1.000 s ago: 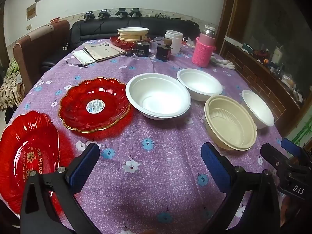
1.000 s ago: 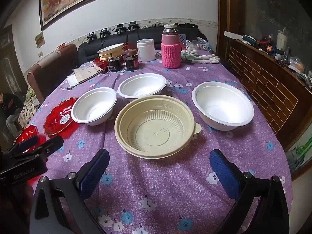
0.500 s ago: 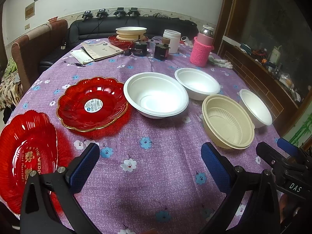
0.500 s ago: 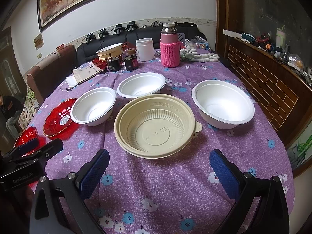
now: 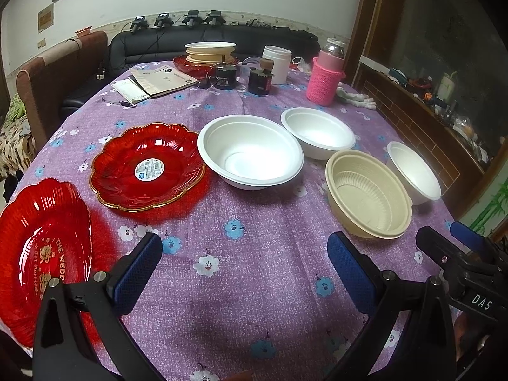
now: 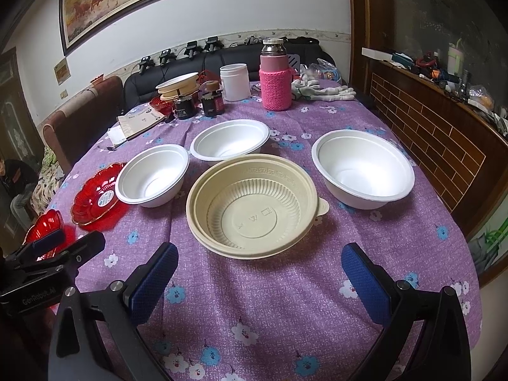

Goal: Organize plates and bowls

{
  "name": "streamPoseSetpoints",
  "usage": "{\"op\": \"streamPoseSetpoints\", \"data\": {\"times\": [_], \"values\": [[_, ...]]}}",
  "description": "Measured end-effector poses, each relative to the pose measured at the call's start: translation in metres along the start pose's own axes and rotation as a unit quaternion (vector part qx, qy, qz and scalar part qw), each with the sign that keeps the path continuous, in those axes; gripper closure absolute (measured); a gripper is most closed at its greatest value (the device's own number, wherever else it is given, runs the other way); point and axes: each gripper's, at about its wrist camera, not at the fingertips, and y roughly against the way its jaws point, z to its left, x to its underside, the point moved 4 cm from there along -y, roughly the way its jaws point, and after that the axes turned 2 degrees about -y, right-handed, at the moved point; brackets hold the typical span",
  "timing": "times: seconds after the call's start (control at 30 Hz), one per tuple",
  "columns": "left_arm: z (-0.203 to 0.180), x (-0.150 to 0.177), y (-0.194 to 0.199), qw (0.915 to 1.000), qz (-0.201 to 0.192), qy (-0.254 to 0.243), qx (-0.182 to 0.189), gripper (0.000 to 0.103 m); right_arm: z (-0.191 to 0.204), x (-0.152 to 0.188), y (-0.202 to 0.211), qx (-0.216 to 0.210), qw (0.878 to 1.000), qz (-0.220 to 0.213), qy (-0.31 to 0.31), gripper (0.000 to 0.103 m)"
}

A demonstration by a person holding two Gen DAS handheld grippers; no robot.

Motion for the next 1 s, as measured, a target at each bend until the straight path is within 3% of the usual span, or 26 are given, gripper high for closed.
{"op": "streamPoseSetpoints", "data": {"times": [0.63, 1.0], "values": [[-0.0049, 0.0015, -0.0042, 0.9999, 0.012, -0.006, -0.009, 0.000, -0.0033, 0.0011, -0.0012, -0.005, 1.000, 0.000, -0.007, 0.000], [0.0013, -0.0006, 0.0026, 0.9997, -0.003, 0.000, -0.024, 0.000, 0.0066, -0.0031, 0.0027, -0.012, 1.000, -0.007, 0.001, 0.000]]}}
